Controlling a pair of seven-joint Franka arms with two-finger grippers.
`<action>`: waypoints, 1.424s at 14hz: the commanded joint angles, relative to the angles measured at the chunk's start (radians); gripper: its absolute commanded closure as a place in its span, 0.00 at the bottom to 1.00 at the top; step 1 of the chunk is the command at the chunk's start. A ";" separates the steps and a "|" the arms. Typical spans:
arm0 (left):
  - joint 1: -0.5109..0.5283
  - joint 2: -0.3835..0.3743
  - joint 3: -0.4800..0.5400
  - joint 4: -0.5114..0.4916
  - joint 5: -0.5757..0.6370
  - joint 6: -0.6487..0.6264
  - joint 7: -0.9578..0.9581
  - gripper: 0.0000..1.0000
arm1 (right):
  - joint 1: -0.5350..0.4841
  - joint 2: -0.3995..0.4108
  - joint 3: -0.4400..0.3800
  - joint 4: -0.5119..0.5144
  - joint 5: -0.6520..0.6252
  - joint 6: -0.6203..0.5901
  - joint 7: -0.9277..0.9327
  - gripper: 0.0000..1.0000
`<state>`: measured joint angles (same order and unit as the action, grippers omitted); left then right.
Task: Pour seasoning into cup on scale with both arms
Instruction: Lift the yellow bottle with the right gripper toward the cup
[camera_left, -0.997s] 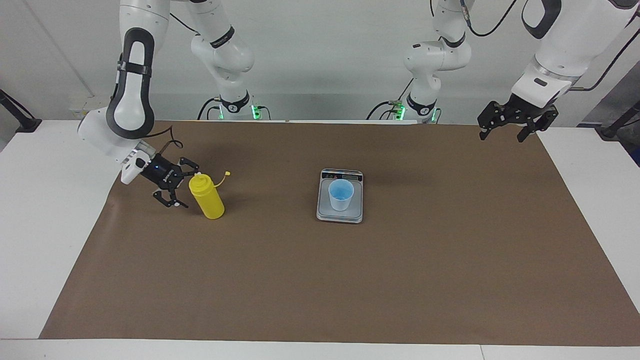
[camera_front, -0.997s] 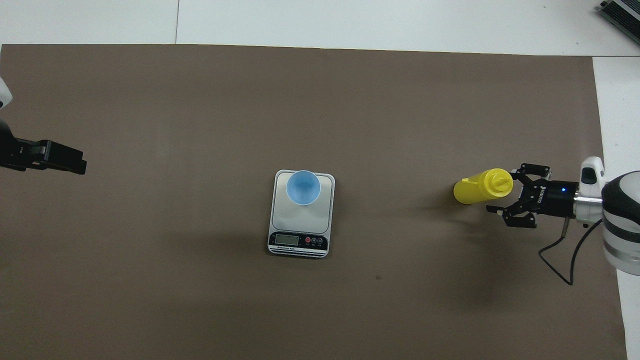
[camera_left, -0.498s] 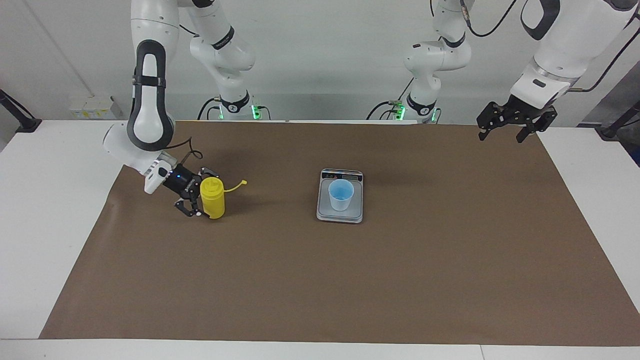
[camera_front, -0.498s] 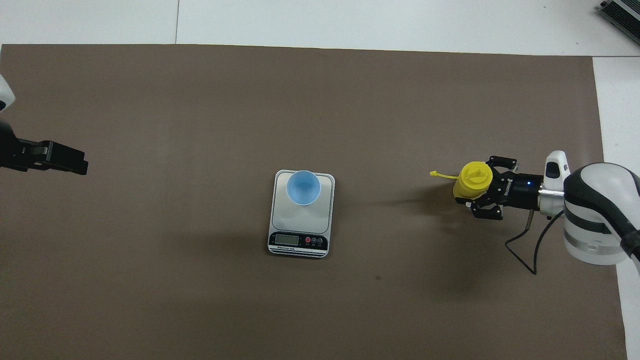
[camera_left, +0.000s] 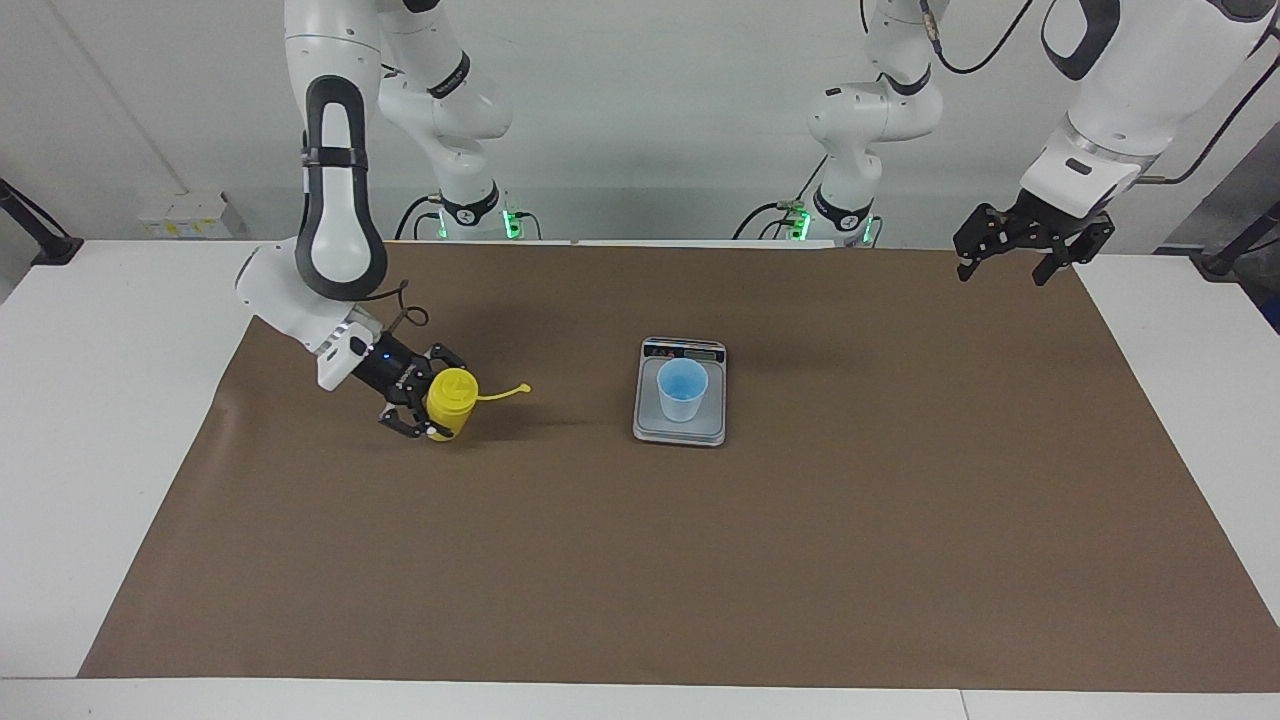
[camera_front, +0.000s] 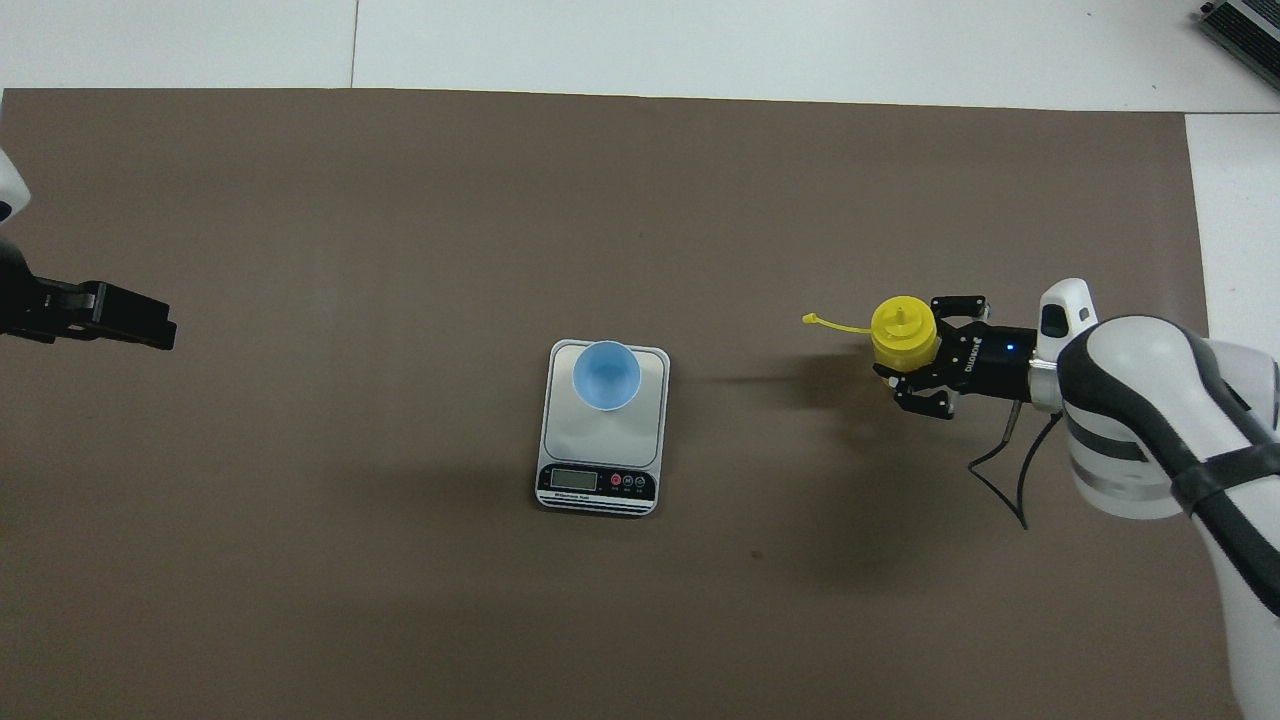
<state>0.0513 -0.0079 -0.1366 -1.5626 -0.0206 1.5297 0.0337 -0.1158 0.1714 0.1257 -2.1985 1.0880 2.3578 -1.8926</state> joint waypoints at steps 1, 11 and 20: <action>0.007 -0.014 -0.006 -0.017 0.016 0.012 0.009 0.00 | 0.131 -0.033 0.000 0.022 -0.077 0.104 0.181 1.00; 0.007 -0.014 -0.006 -0.020 0.016 0.012 0.009 0.00 | 0.301 -0.012 0.012 0.258 -1.003 -0.070 0.924 1.00; 0.007 -0.014 -0.006 -0.022 0.016 0.015 0.009 0.00 | 0.419 0.020 0.012 0.425 -1.462 -0.279 1.034 1.00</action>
<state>0.0513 -0.0079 -0.1367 -1.5636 -0.0205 1.5297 0.0337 0.2876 0.1690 0.1345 -1.8167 -0.3138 2.1097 -0.8702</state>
